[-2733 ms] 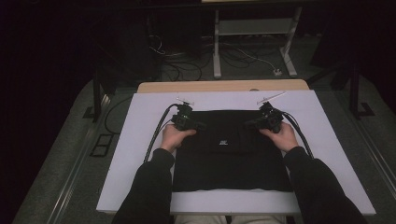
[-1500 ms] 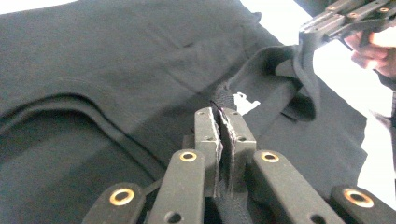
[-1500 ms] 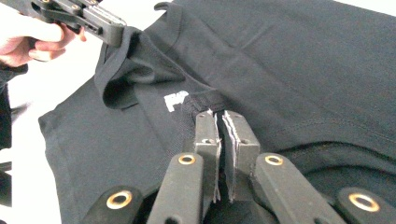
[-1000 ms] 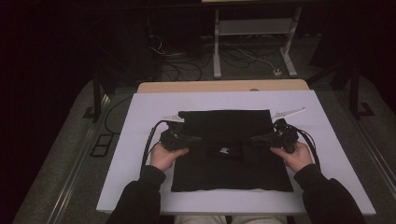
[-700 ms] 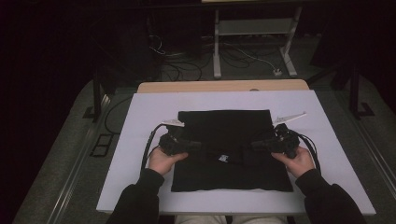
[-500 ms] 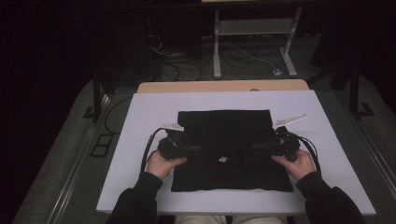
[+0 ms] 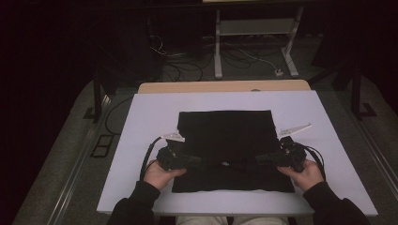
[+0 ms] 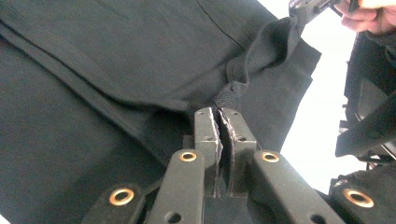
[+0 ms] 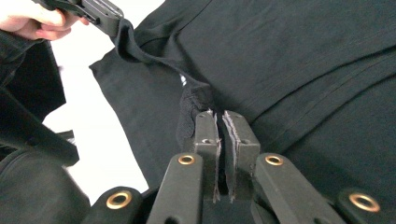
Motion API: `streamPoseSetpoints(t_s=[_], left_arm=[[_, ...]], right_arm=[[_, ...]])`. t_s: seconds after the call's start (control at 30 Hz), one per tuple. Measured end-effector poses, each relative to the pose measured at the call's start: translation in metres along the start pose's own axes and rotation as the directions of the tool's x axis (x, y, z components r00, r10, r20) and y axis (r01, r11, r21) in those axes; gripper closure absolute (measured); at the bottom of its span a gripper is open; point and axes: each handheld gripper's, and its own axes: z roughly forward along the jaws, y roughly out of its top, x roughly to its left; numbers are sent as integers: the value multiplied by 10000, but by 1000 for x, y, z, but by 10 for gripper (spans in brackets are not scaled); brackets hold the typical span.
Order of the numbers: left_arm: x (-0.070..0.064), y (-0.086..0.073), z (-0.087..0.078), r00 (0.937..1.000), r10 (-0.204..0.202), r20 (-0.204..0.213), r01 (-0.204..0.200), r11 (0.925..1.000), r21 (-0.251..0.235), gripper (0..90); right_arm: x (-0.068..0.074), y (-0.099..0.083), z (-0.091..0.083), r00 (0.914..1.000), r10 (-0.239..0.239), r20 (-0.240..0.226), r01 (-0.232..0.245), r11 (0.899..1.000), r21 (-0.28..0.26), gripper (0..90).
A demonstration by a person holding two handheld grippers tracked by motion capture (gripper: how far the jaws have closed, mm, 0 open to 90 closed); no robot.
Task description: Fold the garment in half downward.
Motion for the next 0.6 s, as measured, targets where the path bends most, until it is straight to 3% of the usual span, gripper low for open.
streamPoseSetpoints(t_s=[0.27, 0.6], left_arm=[[-10, -8, -1, 9996, 256, 126, -260, 9990, 367, 844], [-21, -15, 3, 9966, 732, 373, -772, 9901, 1172, 845]], right_arm=[[12, -15, -3, 9979, -66, -650, 101, 9985, 539, 832], [17, -32, -9, 9971, 52, -756, 21, 9953, 967, 831]])
